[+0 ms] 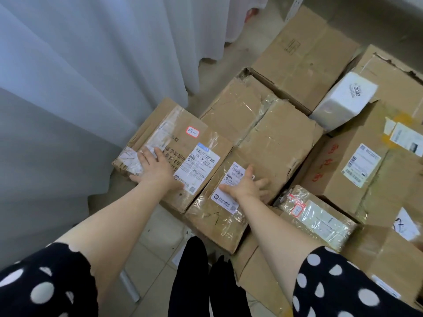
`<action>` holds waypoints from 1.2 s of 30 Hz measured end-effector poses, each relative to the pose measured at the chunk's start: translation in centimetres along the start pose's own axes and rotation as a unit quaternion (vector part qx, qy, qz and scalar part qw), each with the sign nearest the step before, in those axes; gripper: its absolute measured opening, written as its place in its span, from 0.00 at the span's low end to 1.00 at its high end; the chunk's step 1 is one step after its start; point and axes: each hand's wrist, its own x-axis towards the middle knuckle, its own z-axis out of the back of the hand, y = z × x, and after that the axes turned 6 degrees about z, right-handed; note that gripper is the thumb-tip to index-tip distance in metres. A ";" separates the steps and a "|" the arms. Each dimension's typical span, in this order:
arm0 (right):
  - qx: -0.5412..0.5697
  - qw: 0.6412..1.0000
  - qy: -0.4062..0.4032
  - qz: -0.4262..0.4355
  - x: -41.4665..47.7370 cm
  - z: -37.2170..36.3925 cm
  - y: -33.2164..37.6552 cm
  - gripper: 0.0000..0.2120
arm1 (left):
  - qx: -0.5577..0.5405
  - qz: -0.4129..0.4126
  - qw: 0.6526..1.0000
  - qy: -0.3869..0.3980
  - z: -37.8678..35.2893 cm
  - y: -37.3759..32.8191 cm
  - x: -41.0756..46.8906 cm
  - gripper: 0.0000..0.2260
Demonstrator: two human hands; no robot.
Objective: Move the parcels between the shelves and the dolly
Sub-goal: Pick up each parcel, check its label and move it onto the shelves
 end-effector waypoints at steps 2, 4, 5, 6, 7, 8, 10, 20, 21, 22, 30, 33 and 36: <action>-0.029 0.998 -0.036 0.043 0.9 0.3 0.1 0.52 | -0.003 -0.004 1.000 0.003 0.0 0.2 0.2 0.58; -0.092 0.985 -0.099 0.104 0.8 0.9 0.1 0.47 | -0.009 -0.008 1.000 0.006 0.2 0.4 0.2 0.57; -0.111 0.978 -0.109 0.141 0.4 1.0 0.0 0.47 | -0.010 -0.010 1.000 0.009 0.3 0.4 0.1 0.57; -0.112 0.973 -0.090 0.179 -0.3 1.0 0.0 0.49 | -0.009 -0.012 1.000 0.011 0.3 0.4 0.0 0.57; -0.108 0.969 -0.042 0.216 -1.1 0.8 -0.1 0.54 | -0.008 -0.013 1.000 0.013 0.4 0.3 -0.1 0.57; -0.127 0.960 0.020 0.250 -2.0 0.3 -0.2 0.60 | -0.006 -0.013 1.000 0.013 0.4 0.4 -0.3 0.57; -0.258 0.911 0.108 0.304 -3.7 -0.9 -1.0 0.69 | -0.004 -0.014 1.000 0.014 0.5 0.4 -0.6 0.56; -0.388 0.871 -0.080 0.289 -1.3 -0.6 -1.6 0.45 | -0.007 -0.016 1.000 0.001 0.2 0.7 -0.1 0.54; -0.373 0.879 -0.105 0.277 -0.6 0.1 -1.2 0.40 | -0.007 -0.019 1.000 0.000 0.1 0.8 0.0 0.54; -0.347 0.893 -0.118 0.260 0.1 0.8 -0.6 0.33 | -0.006 -0.024 1.000 -0.002 0.0 0.9 0.1 0.54; -0.211 0.929 -0.135 0.274 3.2 1.8 4.6 0.21 | -0.036 -0.016 0.987 -0.157 0.7 1.8 0.8 0.30; -0.225 0.921 -0.063 0.311 4.2 1.2 7.5 0.27 | -0.128 0.068 0.976 -0.160 1.9 2.9 1.7 0.36; -0.239 0.929 -0.007 0.283 5.1 0.7 8.9 0.28 | -0.206 0.104 0.969 -0.082 2.7 4.7 3.5 0.40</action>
